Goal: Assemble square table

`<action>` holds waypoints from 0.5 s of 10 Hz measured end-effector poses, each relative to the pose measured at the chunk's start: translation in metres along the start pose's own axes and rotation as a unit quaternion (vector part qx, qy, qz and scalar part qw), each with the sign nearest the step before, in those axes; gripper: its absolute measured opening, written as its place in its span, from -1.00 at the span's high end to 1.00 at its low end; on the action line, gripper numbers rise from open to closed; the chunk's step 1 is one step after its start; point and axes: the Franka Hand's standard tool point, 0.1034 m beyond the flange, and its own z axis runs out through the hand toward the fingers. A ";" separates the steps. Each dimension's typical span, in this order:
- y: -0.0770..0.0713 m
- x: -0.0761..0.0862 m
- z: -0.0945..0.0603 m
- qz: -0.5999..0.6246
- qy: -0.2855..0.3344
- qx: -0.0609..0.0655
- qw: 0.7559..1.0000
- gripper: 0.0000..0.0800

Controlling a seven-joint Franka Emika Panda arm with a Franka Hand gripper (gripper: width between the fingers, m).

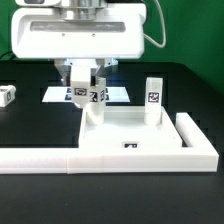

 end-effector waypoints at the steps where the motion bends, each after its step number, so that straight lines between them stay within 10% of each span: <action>1: -0.002 -0.001 0.001 -0.002 -0.002 0.000 1.000 0.28; 5: 0.000 -0.003 0.002 -0.003 0.000 0.000 1.000 0.28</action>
Offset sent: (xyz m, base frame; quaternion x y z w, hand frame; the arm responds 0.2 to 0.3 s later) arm 0.0000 0.0000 0.0000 0.0000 0.0000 0.0000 1.0000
